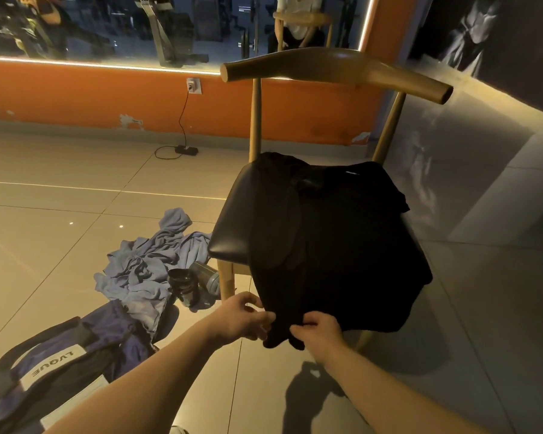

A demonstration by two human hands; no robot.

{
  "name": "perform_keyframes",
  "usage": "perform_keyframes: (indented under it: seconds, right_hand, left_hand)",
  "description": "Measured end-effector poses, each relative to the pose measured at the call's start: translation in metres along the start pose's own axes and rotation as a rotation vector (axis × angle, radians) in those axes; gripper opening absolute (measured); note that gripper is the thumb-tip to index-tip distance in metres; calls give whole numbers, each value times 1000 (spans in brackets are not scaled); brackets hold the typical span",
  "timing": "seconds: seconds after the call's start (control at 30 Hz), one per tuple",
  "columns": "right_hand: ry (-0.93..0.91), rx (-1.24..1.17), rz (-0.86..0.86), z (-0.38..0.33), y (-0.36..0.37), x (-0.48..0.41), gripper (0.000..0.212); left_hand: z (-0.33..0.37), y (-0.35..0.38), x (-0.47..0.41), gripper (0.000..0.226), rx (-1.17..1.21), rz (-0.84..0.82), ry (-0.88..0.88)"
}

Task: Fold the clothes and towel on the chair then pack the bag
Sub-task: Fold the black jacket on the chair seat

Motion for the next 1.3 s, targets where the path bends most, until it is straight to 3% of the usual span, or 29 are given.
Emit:
perform_keyframes:
  seconds: [0.03, 0.13, 0.27, 0.37, 0.5, 0.57, 0.63, 0.83, 0.97, 1.1, 1.3]
  right_hand:
    - [-10, 10, -3, 1, 1, 1, 16]
    - [-10, -4, -21, 0, 3, 5, 19]
    - [-1, -81, -31, 2, 7, 4, 6]
    - [6, -148, 3, 7, 9, -2, 20]
    - [24, -210, 25, 12, 15, 0, 32]
    - [14, -223, 13, 14, 13, 2, 28]
    - [13, -224, -9, 15, 10, 6, 11]
    - [30, -239, 18, 25, 11, -2, 34]
    - [-11, -259, -65, 28, 10, 2, 8]
    - [-36, -194, -105, 36, 13, 1, 29]
    - [18, -242, -48, 36, 11, 1, 10]
  left_hand:
    - [-3, 4, -1, 36, -58, -5, 17]
    - [-9, 13, -5, 26, -167, 36, 50]
    - [-14, 16, -7, 41, -70, 98, 13]
    - [-19, 18, -7, 49, 0, 68, 1]
    - [-27, 26, -2, 35, -52, -55, 11]
    - [-33, 29, 1, 31, -147, -92, 25]
    - [-38, 29, 2, 28, -177, -92, 26]
    - [-41, 25, 9, 30, -92, -77, -25]
    - [-40, 30, 20, 30, -63, -61, -63]
    - [-42, 35, 34, 28, -101, -94, -74]
    - [-46, 39, 49, 26, -258, 158, 32]
Point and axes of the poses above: each hand's wrist, its own x-axis away from the middle knuckle, its own y-axis out of the palm, z = x × y, the point moved 1 cm from there along -x, towards the middle knuckle, and after that the axes turned 11 degrees about y, right-handed, at the moved point
